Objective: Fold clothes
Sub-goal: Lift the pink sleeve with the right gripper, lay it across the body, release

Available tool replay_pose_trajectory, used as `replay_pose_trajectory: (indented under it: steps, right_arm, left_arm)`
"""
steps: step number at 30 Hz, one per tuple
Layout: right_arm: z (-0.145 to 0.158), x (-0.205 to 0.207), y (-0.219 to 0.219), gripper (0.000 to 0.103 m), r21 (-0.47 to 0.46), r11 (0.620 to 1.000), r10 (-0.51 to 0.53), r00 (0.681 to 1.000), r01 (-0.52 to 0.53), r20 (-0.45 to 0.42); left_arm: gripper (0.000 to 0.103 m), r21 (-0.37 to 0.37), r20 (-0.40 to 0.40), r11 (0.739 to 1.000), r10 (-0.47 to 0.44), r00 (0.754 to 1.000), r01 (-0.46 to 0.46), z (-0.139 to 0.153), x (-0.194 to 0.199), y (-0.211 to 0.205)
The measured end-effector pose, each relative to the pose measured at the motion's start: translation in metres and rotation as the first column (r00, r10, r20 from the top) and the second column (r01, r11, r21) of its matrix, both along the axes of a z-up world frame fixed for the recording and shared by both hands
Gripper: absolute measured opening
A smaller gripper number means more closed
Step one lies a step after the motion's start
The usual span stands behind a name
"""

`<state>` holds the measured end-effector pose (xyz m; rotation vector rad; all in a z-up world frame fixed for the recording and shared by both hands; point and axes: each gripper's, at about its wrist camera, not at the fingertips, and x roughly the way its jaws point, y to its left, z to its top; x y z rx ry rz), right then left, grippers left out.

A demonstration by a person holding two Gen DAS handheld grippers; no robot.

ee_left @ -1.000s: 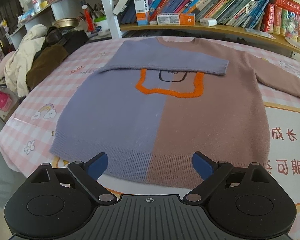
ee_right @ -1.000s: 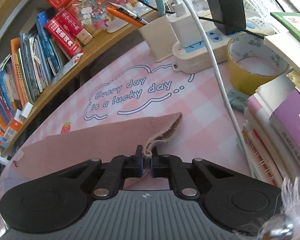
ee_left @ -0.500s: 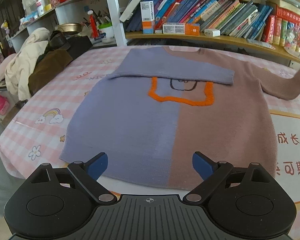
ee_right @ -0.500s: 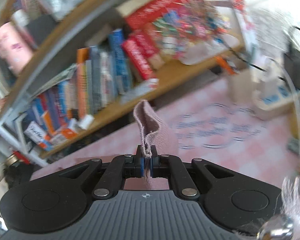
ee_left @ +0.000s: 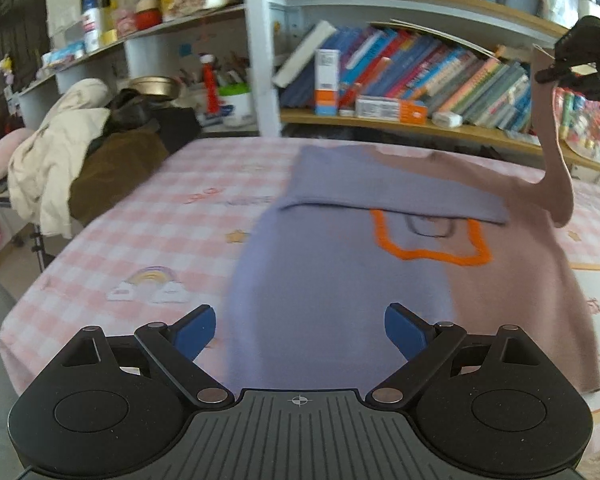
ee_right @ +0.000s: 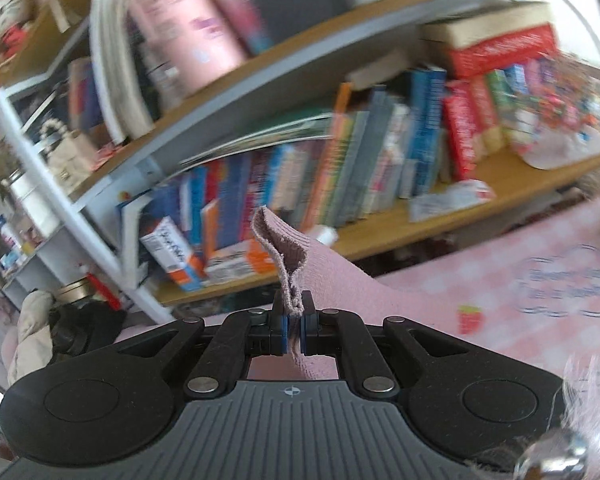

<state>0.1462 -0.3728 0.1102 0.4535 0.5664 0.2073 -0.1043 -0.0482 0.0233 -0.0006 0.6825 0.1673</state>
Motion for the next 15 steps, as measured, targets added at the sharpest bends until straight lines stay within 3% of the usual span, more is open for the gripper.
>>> replay_pose_trajectory:
  steps: [8,15]
  right_arm:
    - [-0.001,0.023,0.111,0.005,-0.075,0.996,0.056,0.998,-0.054,0.024]
    - [-0.026,0.045,0.175,0.005,-0.113,0.991,0.074,0.997,-0.078,-0.033]
  left_arm:
    - [0.094,0.001,0.018,0.999,0.033,0.999,-0.034,0.002,-0.005,0.058]
    - [0.094,0.014,0.008,0.999,0.047,0.999,-0.047,0.000,-0.008,0.092]
